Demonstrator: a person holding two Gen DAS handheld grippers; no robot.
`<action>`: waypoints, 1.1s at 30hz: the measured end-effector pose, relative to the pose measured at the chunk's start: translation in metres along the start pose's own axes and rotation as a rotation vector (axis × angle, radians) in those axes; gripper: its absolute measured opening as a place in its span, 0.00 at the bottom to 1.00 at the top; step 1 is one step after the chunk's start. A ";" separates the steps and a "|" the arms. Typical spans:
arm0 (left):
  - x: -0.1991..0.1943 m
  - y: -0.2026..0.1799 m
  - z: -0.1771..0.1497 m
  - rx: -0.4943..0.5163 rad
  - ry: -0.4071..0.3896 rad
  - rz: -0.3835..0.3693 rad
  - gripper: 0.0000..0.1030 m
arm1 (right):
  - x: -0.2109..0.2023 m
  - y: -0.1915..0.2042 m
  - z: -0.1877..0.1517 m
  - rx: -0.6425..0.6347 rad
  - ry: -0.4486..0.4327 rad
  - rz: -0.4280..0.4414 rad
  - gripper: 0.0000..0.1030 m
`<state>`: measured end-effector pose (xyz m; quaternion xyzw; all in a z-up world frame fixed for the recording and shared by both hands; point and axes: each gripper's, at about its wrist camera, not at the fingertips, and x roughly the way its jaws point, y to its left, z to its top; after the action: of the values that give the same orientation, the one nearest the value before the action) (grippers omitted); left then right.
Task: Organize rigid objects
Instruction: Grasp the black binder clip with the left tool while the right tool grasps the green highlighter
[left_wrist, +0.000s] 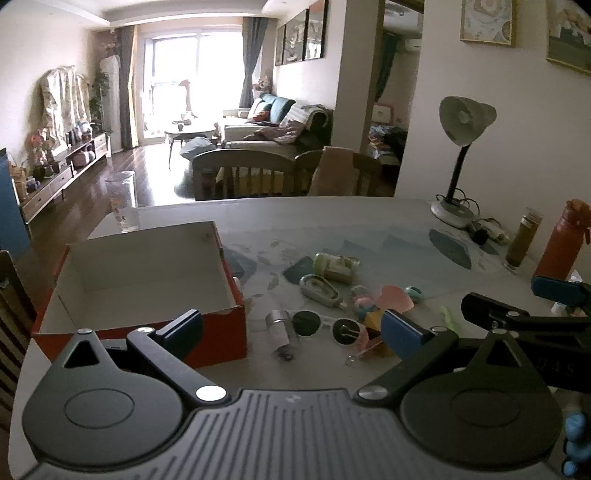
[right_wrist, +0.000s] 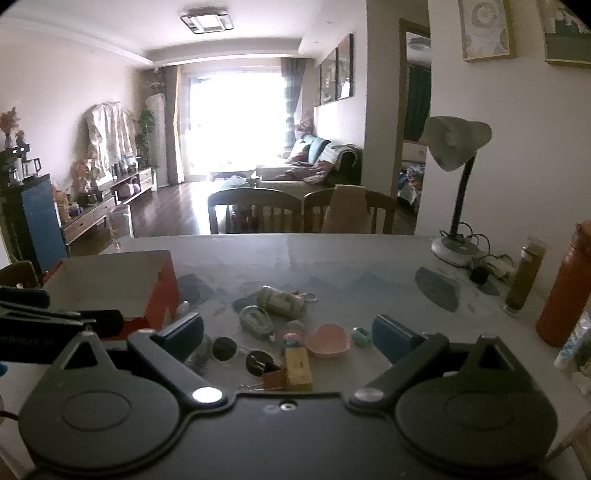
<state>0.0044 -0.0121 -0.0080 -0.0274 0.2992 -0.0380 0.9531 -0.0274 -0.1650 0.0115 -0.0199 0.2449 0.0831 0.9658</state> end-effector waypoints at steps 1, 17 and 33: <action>0.001 -0.001 0.000 0.002 0.002 -0.004 1.00 | 0.000 -0.001 0.000 0.001 0.002 -0.005 0.95; 0.022 -0.040 0.009 0.051 0.019 -0.109 1.00 | 0.000 -0.039 -0.003 0.051 0.032 -0.110 0.95; 0.131 -0.065 0.006 0.009 0.276 -0.063 1.00 | 0.095 -0.101 -0.024 0.007 0.223 -0.057 0.93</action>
<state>0.1114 -0.0883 -0.0726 -0.0270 0.4264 -0.0724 0.9012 0.0603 -0.2518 -0.0548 -0.0326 0.3506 0.0520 0.9345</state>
